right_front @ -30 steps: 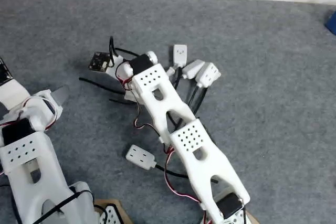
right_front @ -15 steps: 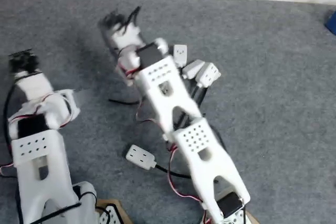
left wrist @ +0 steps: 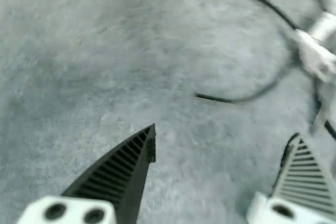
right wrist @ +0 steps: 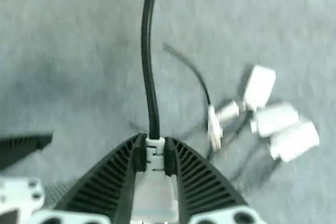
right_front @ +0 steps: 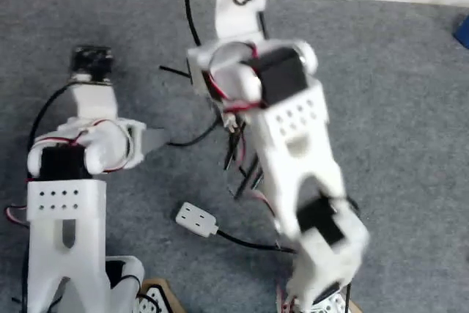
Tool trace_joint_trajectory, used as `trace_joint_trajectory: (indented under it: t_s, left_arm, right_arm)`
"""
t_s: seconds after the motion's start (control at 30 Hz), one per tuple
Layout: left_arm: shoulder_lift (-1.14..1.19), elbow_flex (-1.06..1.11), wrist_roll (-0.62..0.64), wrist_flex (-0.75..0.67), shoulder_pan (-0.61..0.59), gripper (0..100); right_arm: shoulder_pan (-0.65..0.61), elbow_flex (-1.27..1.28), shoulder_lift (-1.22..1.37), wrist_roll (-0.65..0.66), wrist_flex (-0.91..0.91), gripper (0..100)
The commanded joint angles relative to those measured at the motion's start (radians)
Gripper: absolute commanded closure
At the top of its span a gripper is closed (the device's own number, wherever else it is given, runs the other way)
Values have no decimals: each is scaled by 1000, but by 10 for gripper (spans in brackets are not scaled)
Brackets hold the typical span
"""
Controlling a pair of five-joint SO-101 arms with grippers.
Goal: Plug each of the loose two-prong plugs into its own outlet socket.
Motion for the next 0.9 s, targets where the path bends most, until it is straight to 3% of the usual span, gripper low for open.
trace_joint_trajectory:
  t_s: [0.0, 0.13, 0.27, 0.4, 0.67, 0.87]
  left_arm:
    - [-8, -117, -25, 133, 114, 627]
    - [-13, -114, -66, 161, 219, 624]
    - [-105, -87, -68, 157, 242, 623]
    - [-269, -2, -100, 150, 245, 604]
    - [-410, 437, -173, -186, 349, 564]
    - [-409, 455, -172, -219, 361, 564]
  right_arm:
    - [-5, 490, -364, -17, -39, 993]
    - [58, 992, -607, -21, -383, 993]
    - [85, 1446, -773, -20, -800, 993]
    - [85, 1693, -811, -20, -1073, 993]
    - [-36, 1667, -816, -23, -1020, 993]
    - [-128, 1667, -822, -29, -958, 993]
